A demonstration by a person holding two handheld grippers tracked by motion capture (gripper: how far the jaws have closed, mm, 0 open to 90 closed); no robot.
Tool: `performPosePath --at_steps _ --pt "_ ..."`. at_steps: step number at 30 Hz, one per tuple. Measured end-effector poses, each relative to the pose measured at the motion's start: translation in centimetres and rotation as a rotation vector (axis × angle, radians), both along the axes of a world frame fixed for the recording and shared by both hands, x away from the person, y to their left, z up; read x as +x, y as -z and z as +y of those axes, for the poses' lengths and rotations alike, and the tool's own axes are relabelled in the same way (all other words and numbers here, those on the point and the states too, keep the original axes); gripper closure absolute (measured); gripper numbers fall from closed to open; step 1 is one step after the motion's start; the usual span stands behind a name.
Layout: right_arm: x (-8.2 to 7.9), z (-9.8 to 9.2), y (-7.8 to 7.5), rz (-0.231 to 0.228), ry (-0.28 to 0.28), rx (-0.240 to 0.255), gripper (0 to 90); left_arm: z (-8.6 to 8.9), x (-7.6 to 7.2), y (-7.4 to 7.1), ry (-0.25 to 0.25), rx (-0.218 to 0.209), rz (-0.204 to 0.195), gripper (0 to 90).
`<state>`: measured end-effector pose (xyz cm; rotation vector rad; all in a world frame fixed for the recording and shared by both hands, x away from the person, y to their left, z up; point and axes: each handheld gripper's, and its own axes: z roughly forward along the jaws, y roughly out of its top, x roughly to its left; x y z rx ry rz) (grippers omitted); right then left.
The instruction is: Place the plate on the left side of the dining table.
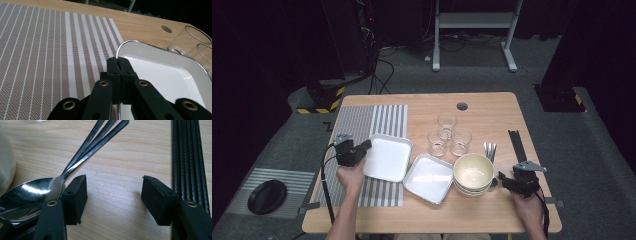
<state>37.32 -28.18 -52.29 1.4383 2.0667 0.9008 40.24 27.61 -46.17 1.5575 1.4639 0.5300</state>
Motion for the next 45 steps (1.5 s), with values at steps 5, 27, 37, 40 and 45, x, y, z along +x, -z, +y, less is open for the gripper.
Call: performPosePath --at_steps 5,27,37,40,45 --pt "0.0 0.0 0.0 0.000 -0.001 0.000 37.5 0.6 -0.1 0.2 -0.011 0.013 0.001 88.8" --pt "0.0 0.0 0.0 -0.001 0.000 -0.001 37.4 1.7 -0.2 0.6 -0.072 0.004 0.019 88.8" --pt "0.0 0.0 0.0 0.005 0.002 0.003 37.4 2.0 -0.1 0.9 -0.112 -0.021 0.031 88.8" --pt "0.0 0.0 0.0 0.005 0.002 0.003 37.4 2.1 0.0 1.0 -0.110 -0.015 0.033 88.8" --pt "0.0 0.0 0.0 -0.001 0.000 0.000 37.4 2.2 0.2 1.1 -0.124 -0.024 0.037 88.8"
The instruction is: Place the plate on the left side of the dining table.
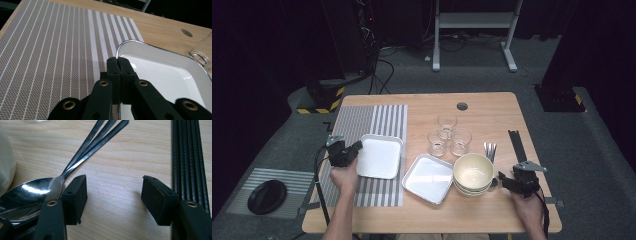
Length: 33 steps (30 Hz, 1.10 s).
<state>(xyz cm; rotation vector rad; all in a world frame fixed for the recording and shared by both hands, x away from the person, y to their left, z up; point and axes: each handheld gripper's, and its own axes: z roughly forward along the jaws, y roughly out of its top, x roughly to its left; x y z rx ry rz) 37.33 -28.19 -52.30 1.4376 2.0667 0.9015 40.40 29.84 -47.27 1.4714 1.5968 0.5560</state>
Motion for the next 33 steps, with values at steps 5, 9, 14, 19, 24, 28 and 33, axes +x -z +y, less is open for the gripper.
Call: performPosePath --at_steps 5,9,14,19,24,28,33 --pt "0.0 0.0 0.0 0.005 0.004 0.003 37.4 0.2 0.1 0.1 0.008 0.007 -0.005 88.8" --pt "0.0 0.0 0.0 0.005 0.003 0.002 37.4 0.3 0.2 0.3 -0.011 -0.004 0.005 88.8" --pt "0.0 0.0 0.0 0.004 0.002 0.000 37.4 0.3 0.4 0.5 -0.016 -0.002 0.007 88.8" --pt "0.0 0.0 0.0 0.005 0.003 0.002 37.4 0.4 0.5 0.6 -0.025 -0.010 0.010 88.8" --pt "0.0 0.0 0.0 0.005 0.005 0.002 37.4 0.5 0.5 0.7 -0.029 -0.006 0.013 88.8" --pt "0.0 0.0 0.0 0.005 0.004 0.002 37.4 0.6 0.6 0.8 -0.033 -0.002 0.016 88.8" --pt "0.0 0.0 0.0 0.000 0.003 0.000 37.3 0.8 0.7 1.1 -0.047 -0.014 0.016 88.7"
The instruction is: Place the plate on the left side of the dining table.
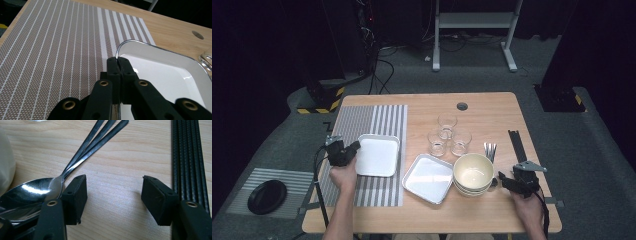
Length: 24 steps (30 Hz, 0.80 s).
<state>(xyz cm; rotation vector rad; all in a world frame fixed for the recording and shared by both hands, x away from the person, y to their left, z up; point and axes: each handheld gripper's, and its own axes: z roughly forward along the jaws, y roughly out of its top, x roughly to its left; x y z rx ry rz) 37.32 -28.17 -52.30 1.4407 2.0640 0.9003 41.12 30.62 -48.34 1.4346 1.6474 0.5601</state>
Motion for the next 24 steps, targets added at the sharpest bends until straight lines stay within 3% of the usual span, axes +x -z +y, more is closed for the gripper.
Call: performPosePath --at_steps 1,6,10,13,22,24 --pt "0.0 0.0 0.0 0.000 0.000 0.000 37.3 0.2 0.0 0.1 0.007 0.017 0.007 88.8" --pt "0.0 0.0 0.0 0.000 0.001 0.000 37.3 0.3 0.2 0.6 -0.009 -0.006 0.010 88.8" --pt "0.0 0.0 0.0 -0.001 0.000 -0.001 37.3 0.3 0.2 1.0 0.003 0.030 0.023 88.7" --pt "0.0 0.0 0.0 0.000 0.001 -0.001 37.4 0.2 0.3 1.4 -0.017 0.002 0.021 88.8" --pt "0.0 0.0 0.0 -0.001 0.002 -0.001 37.4 0.6 0.9 1.8 -0.036 -0.005 0.022 88.8" --pt "0.0 0.0 0.0 -0.001 0.002 -0.002 37.4 0.6 1.1 2.0 -0.045 -0.023 0.023 88.8"
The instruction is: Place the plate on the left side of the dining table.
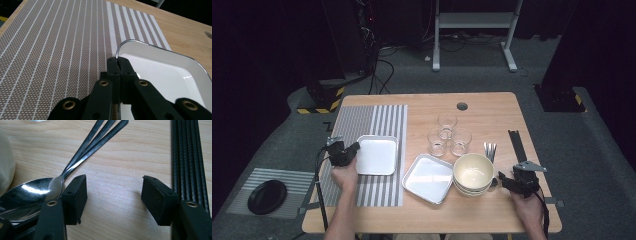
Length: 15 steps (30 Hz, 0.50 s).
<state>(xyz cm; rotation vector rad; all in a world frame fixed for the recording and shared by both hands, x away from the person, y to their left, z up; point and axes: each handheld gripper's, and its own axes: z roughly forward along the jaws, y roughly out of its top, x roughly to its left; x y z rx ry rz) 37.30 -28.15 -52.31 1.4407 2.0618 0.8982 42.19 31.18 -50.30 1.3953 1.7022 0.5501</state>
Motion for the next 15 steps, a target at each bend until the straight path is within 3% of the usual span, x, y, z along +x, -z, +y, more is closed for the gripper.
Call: performPosePath --at_steps 15 --pt "0.0 0.0 0.0 -0.004 0.001 -0.003 37.3 0.0 1.1 1.0 0.004 0.012 0.018 88.7"
